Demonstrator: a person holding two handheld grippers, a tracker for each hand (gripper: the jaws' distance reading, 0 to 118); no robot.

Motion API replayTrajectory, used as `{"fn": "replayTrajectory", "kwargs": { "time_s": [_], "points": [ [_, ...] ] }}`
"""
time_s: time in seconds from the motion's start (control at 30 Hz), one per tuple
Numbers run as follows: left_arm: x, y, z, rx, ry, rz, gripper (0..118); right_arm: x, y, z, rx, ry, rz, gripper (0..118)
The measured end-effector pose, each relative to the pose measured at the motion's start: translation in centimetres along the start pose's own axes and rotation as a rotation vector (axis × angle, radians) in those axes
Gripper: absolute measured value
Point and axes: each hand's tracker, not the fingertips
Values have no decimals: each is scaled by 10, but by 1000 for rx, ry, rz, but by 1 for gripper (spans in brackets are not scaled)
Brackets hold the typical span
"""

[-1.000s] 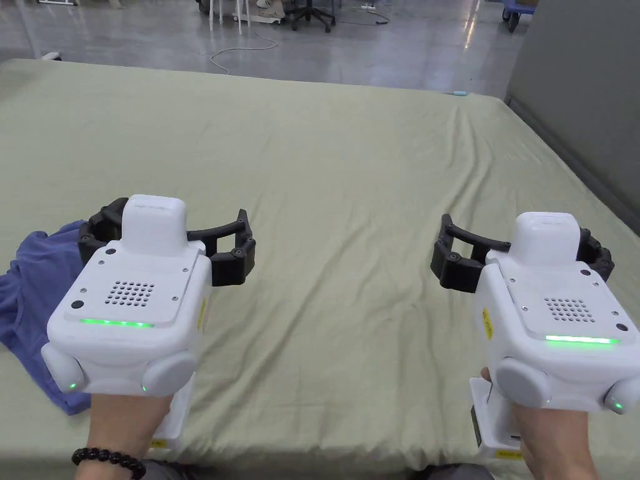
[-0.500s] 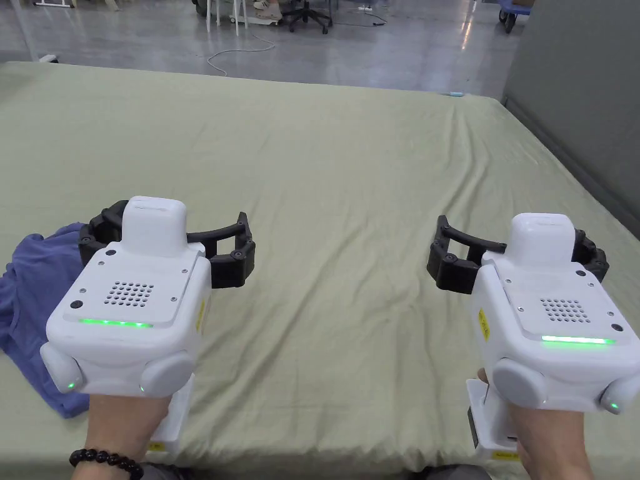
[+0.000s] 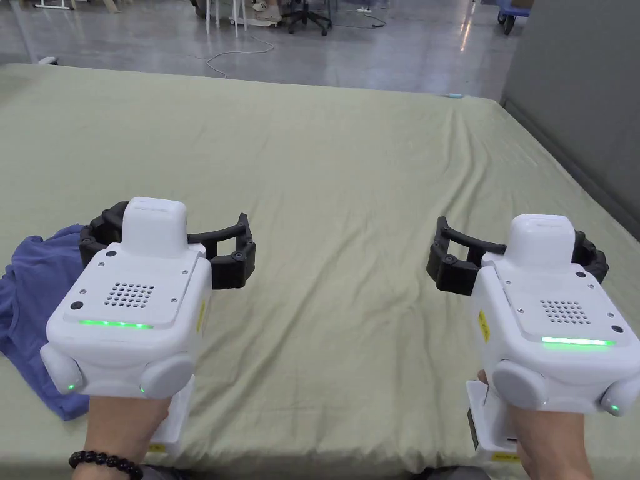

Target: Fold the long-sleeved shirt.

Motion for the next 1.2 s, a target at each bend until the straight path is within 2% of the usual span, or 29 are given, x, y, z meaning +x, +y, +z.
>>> {"fn": "replayTrajectory", "kwargs": {
  "time_s": [0.23,0.4,0.93,1.2],
  "points": [
    [-1,2,-6,-28,-16,7,118,0,2,-2,8,1,21,118],
    [2,-13,-6,-65,-7,19,118,2,-1,2,-2,21,-30,118],
    [3,-8,-2,-36,-25,29,118,-1,-2,0,-16,10,8,118],
    [3,-5,0,-25,-22,17,118,0,-1,1,-21,6,-7,118]
  ]
}}
